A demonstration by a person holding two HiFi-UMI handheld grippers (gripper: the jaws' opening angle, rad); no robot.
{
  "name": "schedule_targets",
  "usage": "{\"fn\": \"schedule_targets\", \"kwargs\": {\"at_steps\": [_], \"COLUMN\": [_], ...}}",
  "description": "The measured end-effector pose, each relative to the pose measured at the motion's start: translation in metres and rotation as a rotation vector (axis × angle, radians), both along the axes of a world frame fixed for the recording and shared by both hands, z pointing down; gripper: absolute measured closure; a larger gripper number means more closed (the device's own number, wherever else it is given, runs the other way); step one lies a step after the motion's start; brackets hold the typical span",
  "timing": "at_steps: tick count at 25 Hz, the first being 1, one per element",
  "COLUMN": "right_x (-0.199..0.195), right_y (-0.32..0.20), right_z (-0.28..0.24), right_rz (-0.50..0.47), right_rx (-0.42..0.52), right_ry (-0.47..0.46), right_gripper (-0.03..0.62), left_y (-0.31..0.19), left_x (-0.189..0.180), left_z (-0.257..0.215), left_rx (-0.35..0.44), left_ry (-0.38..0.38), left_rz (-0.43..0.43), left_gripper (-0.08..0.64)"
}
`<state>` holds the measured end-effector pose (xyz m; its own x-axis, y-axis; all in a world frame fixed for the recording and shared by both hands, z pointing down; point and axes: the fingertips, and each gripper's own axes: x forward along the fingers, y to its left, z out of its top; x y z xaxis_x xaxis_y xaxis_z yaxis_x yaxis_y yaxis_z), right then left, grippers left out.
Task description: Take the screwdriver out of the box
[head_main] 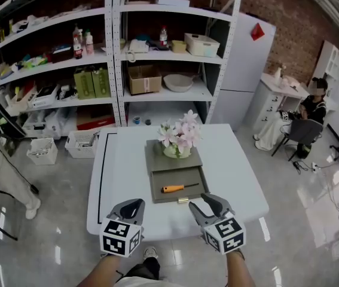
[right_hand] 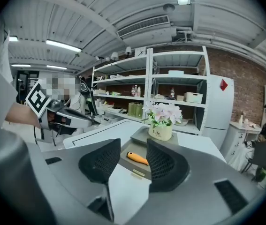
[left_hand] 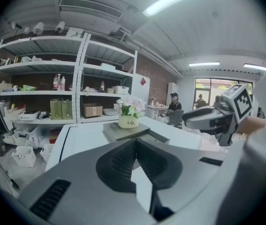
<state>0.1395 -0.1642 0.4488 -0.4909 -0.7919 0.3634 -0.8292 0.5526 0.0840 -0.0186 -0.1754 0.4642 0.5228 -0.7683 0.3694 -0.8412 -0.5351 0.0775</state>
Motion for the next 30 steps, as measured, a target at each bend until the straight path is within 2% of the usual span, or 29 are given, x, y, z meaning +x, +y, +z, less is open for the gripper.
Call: {"fn": "schedule_targets", "kwargs": {"at_steps": [7, 11, 16, 30], "right_x": [-0.031, -0.039, -0.049, -0.066], "right_y": [-0.049, -0.073, -0.093, -0.115], "right_z": [0.032, 0.049, 0.071, 0.14], "right_rz": [-0.205, -0.295, -0.413, -0.647], "right_rx": [-0.077, -0.133, -0.204, -0.394], "right_ry": [0.134, 0.187, 0.296, 0.585], "right_gripper": [0.413, 0.413, 0.413, 0.405], "left_y": [-0.045, -0.067, -0.089, -0.133], "left_x": [-0.006, -0.006, -0.01, -0.018], "left_z": [0.019, 0.03, 0.036, 0.053], "left_rx": [-0.038, -0.07, -0.095, -0.133], "left_ry": [-0.011, -0.005, 0.002, 0.025], "left_rz": [-0.019, -0.021, -0.024, -0.004], "left_gripper": [0.557, 0.557, 0.557, 0.557]}}
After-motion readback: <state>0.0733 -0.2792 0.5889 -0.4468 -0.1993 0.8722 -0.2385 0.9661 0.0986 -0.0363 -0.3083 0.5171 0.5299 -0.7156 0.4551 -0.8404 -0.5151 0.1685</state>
